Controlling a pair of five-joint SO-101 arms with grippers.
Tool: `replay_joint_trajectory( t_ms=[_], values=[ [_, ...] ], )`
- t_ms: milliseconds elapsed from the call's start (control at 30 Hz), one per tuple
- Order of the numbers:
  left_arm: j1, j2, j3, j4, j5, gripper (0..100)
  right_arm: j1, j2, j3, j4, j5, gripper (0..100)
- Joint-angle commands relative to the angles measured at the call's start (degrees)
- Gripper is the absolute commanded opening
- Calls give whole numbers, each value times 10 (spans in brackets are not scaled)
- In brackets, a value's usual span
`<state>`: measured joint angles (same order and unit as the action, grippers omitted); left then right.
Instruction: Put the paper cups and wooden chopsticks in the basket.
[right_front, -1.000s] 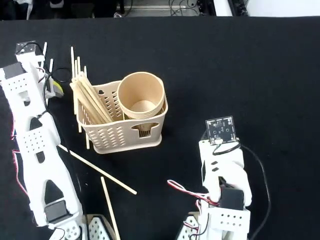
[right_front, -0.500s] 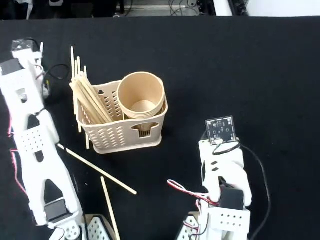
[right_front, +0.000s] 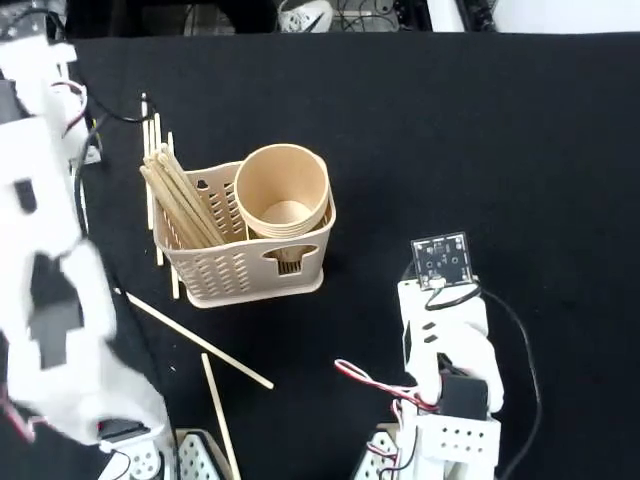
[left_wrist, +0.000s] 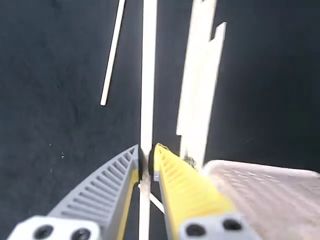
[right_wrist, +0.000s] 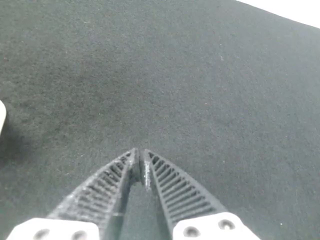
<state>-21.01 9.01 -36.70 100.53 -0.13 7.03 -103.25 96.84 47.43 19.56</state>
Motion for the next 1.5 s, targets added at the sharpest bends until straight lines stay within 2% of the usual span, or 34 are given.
replay_joint_trajectory(
  t_ms=[0,200,400,567,733,800,867,933,1000,1167,1233,1333,1467],
  values=[
    [35,-230,79,-62,27,29,-7,-19,-2,-7,6,15],
    [99,-474,247,-178,54,29,-7,-19,-2,-7,6,15],
    [163,-743,517,-405,54,29,-7,-19,-2,-7,6,15],
    [232,-905,788,-580,54,29,-7,-19,-2,-7,6,15],
    [261,-993,982,-659,54,30,-7,-19,-2,-7,6,15],
    [265,-1015,1026,-671,54,66,-7,-19,-2,-7,6,15],
    [262,-1028,1053,-679,67,164,-7,-19,-2,-7,6,15],
    [245,-1029,1062,-668,127,238,-7,-19,-2,-7,6,15],
    [225,-1029,1059,-665,178,257,-7,-19,-2,-7,6,15],
    [172,-1029,982,-650,184,260,-7,-19,-2,-7,6,15],
    [134,-1029,928,-629,179,259,-7,-19,-2,-7,6,15],
    [29,-1002,863,-603,170,261,-7,-19,-2,-7,6,15],
    [-3,-859,809,-576,53,260,-7,-19,-2,-7,6,15]
  ],
)
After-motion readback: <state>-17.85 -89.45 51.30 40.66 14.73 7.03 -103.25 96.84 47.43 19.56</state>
